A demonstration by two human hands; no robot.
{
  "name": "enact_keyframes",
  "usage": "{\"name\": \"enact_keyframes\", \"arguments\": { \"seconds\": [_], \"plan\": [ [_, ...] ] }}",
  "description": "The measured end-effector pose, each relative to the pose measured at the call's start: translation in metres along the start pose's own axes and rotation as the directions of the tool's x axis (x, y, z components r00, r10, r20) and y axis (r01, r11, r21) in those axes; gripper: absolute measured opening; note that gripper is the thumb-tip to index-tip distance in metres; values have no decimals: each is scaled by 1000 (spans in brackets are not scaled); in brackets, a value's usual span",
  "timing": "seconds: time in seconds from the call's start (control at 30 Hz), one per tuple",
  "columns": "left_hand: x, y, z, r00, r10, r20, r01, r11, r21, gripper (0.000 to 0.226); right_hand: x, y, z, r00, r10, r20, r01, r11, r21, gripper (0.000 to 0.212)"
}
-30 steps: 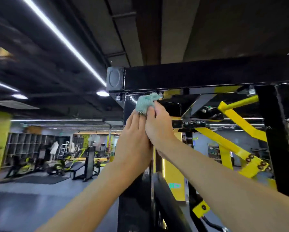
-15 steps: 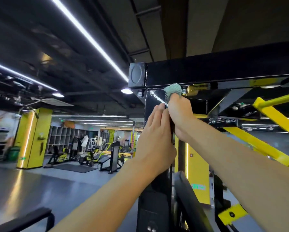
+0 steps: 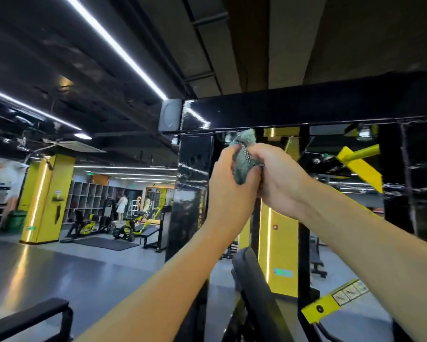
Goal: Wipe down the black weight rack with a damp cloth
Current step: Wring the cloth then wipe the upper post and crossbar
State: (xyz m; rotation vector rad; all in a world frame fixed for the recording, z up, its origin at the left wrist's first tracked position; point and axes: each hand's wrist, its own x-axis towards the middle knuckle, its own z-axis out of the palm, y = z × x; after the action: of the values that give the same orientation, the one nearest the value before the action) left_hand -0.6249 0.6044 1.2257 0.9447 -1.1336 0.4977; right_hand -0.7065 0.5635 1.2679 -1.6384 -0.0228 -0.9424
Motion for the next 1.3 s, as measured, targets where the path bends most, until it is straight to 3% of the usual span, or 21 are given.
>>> {"name": "enact_keyframes", "arguments": {
  "seconds": [0.1,0.17,0.2,0.27,0.33,0.37,0.43,0.5,0.6,0.67,0.8,0.93,1.0,1.07,1.1,1.17,1.23,1.3],
  "plan": [
    [-4,13,41,987,-89,-136,74,991,-115,28,-21,-18,-38,995,-67,-71,56,988,-146,27],
    [-10,27,71,966,-200,-163,157,958,-241,25,-32,-27,-66,951,-237,-196,132,889,-438,18],
    [-14,32,86,960,-220,-171,173,952,-251,23,-39,-29,-81,896,-378,-231,177,784,-595,24],
    [-20,43,116,974,-158,-162,126,974,-190,20,-56,-35,-112,712,-667,-219,265,545,-796,29],
    [-24,52,145,992,-62,-108,49,991,-125,15,-67,-38,-146,529,-832,-167,164,293,-942,28],
    [-26,54,160,996,-18,-84,10,996,-88,10,-69,-39,-162,514,-847,-138,56,193,-980,32],
    [-28,58,187,999,29,-26,-29,1000,11,16,-66,-36,-190,597,-794,-114,-77,85,-993,42],
    [-26,61,205,999,-50,14,49,997,59,18,-63,-27,-209,664,-744,-69,-39,57,-998,50],
    [-16,75,211,961,-265,76,270,960,-75,23,-59,-12,-223,667,-743,59,28,-54,-998,52],
    [-18,84,209,963,-253,94,267,948,-176,25,-57,-8,-225,664,-744,68,39,-56,-998,57],
    [-28,88,209,986,-137,97,153,973,-174,22,-54,-5,-228,652,-751,103,55,-89,-995,60],
    [-16,95,210,937,-316,149,340,923,-179,32,-54,-5,-228,652,-751,105,55,-92,-994,59],
    [-23,96,207,974,-197,108,210,970,-120,21,-58,-10,-225,700,-709,88,59,-66,-996,60],
    [-33,96,202,996,-27,88,31,998,-46,23,-67,-20,-222,739,-674,11,43,31,-999,55],
    [-35,98,200,995,11,98,-5,998,-64,28,-72,-25,-221,715,-699,-13,72,92,-993,49],
    [-35,110,192,987,-40,155,74,972,-224,32,-85,-33,-213,680,-732,-53,252,301,-920,43],
    [-34,123,185,952,-131,275,242,873,-422,35,-93,-36,-202,739,-672,-52,423,522,-740,39],
    [-37,133,179,910,-143,389,333,811,-481,38,-94,-36,-194,750,-655,-96,429,591,-683,37]
  ]
}}
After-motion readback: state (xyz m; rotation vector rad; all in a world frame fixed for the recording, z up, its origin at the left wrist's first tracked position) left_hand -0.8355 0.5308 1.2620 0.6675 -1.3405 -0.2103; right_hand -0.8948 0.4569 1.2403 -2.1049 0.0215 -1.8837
